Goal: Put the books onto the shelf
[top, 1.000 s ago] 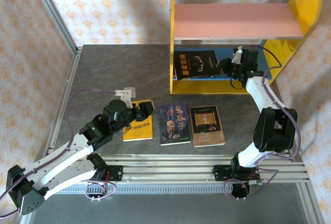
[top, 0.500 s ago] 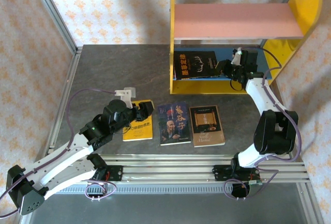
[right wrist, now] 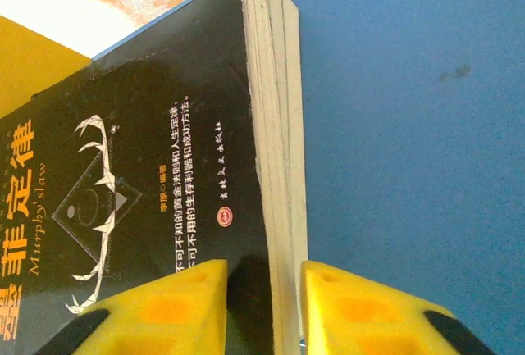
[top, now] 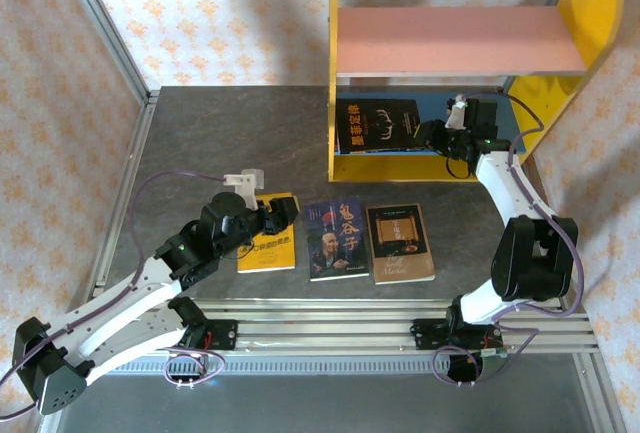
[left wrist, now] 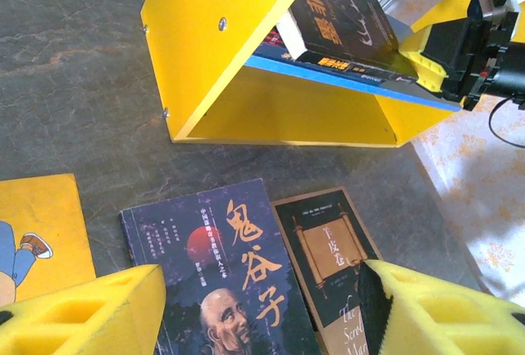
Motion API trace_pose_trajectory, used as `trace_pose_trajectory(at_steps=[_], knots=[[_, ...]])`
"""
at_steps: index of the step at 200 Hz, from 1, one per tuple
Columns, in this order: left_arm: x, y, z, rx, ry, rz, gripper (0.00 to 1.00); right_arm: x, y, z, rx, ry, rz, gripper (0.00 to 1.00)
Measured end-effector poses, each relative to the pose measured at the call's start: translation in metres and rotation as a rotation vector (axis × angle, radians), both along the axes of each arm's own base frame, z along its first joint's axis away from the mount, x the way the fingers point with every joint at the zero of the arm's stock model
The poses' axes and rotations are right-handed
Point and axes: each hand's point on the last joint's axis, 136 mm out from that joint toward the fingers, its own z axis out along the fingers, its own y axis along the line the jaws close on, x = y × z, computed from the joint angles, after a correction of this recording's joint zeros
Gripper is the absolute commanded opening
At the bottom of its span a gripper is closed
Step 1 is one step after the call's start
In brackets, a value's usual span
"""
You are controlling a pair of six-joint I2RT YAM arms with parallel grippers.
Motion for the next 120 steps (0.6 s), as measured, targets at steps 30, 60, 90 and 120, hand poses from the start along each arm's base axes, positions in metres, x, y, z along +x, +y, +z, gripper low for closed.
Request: trace_pose_trajectory(at_steps=[30,60,90,120], knots=[[0.0002,-0.0004,-0.0007,0.001,0.002,-0.001,0.64,0.0008,0.0003,0.0017,-0.006,-0.007,0.003,0.15],[0.0002,-0.0004,-0.0009,0.002,0.003,-0.001,0.64,0.0011,-0.0002,0.0019,-0.002,-0.004,-0.004,0.13],[0.0014,-0.0014,-0.0051,0.01,0.013,-0.001,0.64,0.0016,-0.001,0.0019,0.012,0.006,-0.023,0.11],[0.0029,-0.0028,-0.0066,0.016,0.02,-0.002,0.64,0.0034,-0.0021,0.0033,0.033,0.012,-0.051,0.1]])
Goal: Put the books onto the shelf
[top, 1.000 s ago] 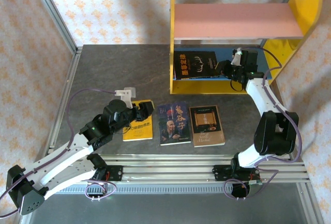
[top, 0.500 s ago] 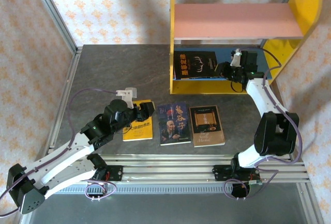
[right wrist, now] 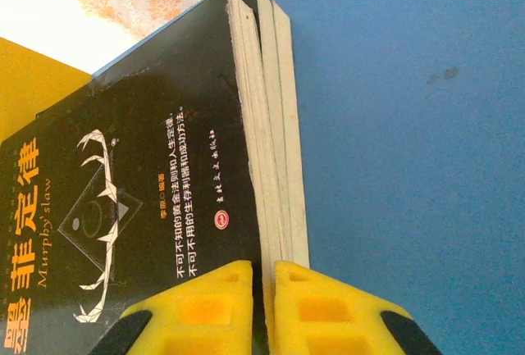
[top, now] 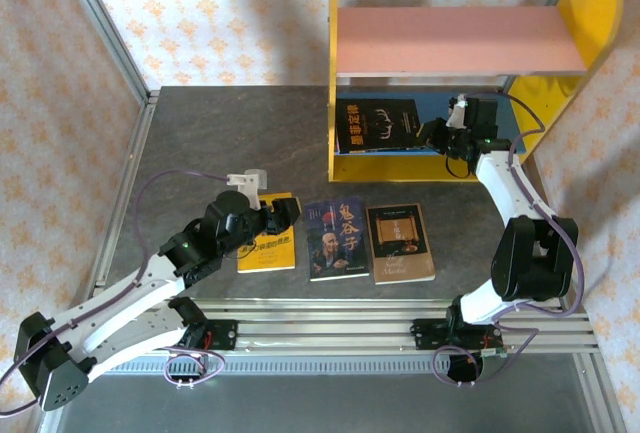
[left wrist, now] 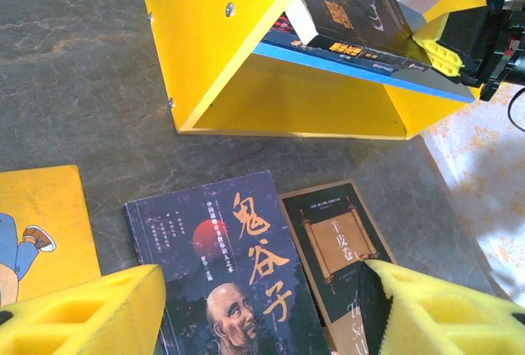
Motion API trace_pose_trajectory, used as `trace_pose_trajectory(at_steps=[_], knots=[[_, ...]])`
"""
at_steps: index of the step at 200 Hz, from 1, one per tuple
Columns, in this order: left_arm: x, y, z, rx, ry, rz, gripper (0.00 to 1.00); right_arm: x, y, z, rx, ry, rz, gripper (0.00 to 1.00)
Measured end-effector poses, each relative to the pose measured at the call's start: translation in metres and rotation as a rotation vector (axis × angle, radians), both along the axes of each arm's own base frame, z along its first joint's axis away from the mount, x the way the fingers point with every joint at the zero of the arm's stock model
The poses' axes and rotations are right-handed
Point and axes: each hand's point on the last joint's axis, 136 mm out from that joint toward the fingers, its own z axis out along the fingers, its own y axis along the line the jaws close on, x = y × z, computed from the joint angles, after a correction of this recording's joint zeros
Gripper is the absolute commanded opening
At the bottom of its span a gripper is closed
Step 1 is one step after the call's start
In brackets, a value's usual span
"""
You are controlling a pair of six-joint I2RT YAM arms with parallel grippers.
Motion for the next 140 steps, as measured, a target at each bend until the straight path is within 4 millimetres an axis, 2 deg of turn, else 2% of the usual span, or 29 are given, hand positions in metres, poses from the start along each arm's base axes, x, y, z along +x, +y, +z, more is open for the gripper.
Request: trace_pose_trajectory(at_steps=[48,140], knots=[[0.0031,-0.0027,0.0099,-0.012,-0.015,-0.001,0.64,0.0033,-0.0012,-0.0004,0.022,-0.004,-0.032,0.1],[0.0055,-0.0056,0.0024,0.002,0.005,-0.004,0.64,0.004,0.0073,-0.0002,0.044,-0.026,-0.061,0.09]])
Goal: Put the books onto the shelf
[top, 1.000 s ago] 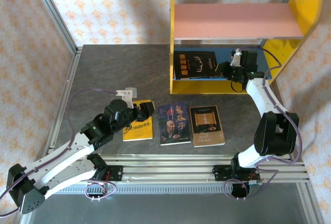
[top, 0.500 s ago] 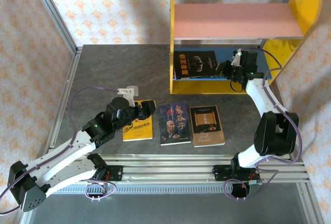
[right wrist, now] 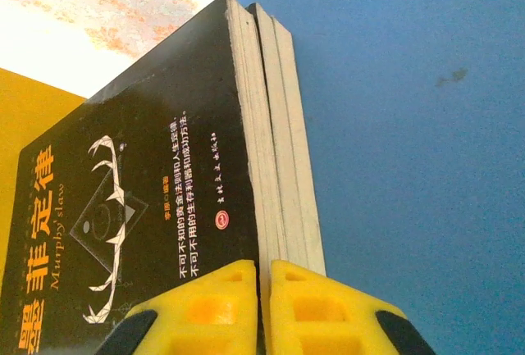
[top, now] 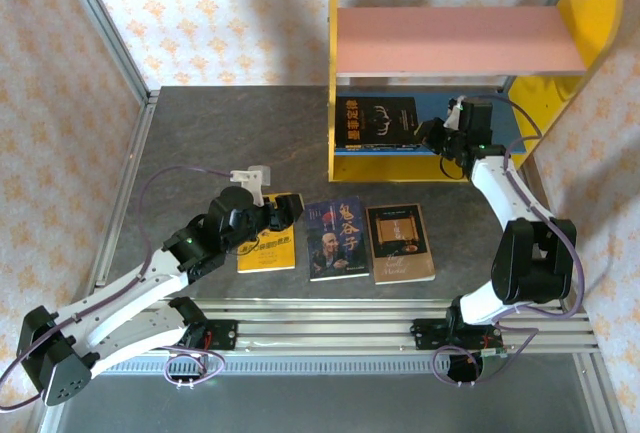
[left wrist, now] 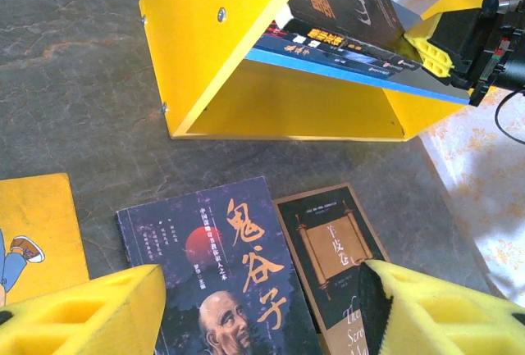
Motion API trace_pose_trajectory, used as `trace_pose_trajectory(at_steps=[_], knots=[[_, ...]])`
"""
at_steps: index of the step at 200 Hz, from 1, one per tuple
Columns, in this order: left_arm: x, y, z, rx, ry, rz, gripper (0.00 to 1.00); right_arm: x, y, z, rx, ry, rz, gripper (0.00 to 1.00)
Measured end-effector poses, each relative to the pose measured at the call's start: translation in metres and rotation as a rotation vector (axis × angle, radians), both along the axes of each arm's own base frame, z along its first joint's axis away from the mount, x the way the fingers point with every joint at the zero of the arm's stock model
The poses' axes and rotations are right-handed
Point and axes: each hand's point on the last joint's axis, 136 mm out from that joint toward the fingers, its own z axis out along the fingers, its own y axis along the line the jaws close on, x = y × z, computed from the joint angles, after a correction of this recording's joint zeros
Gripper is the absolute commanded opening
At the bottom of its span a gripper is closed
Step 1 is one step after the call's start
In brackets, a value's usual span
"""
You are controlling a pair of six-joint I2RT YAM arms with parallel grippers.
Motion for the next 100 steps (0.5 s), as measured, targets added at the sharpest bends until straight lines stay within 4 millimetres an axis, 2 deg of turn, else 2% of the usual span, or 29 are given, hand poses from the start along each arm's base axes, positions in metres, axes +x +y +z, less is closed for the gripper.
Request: trace_pose_trajectory(at_steps=[100], knots=[[0.0001,0.0,-0.0002,0.001,0.0,0.0,0.64,0.0003,0.0008,0.0011,-0.018,-0.006,-0.01,0.09]])
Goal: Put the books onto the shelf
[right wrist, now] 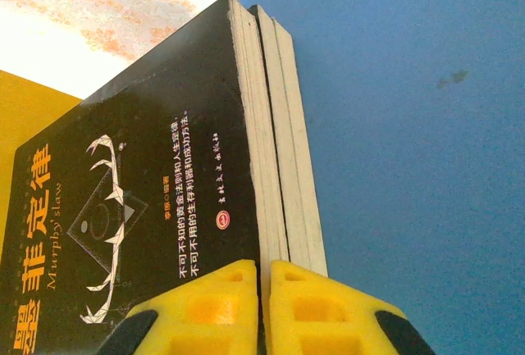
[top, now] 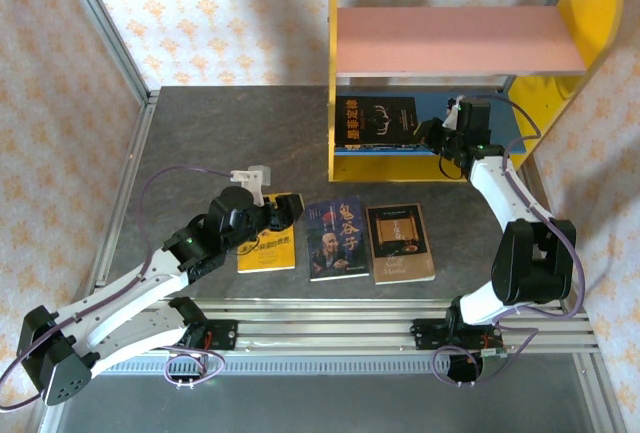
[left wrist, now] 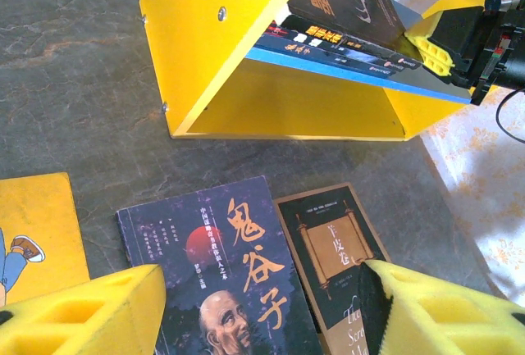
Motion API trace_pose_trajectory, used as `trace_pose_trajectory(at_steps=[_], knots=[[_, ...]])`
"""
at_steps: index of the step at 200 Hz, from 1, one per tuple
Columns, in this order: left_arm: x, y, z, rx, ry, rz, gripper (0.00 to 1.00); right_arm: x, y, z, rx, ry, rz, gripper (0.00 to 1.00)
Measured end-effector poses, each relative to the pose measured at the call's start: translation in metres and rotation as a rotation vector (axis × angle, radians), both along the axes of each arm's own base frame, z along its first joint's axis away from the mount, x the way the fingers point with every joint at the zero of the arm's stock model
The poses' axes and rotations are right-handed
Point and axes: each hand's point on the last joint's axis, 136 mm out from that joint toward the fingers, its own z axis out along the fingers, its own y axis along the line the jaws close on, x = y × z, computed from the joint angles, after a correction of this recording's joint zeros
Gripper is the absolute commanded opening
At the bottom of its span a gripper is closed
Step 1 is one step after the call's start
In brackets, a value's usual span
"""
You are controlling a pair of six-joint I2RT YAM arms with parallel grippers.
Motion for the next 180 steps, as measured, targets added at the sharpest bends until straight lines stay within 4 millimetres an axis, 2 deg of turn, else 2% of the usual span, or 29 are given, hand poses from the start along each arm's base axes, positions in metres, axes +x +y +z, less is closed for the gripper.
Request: trace_pose_trajectory(at_steps=[180], knots=[[0.0,0.0,0.0,0.001,-0.001,-0.001,0.64,0.004,0.0002,0.0008,-0.029,0.005,0.005,0.09]])
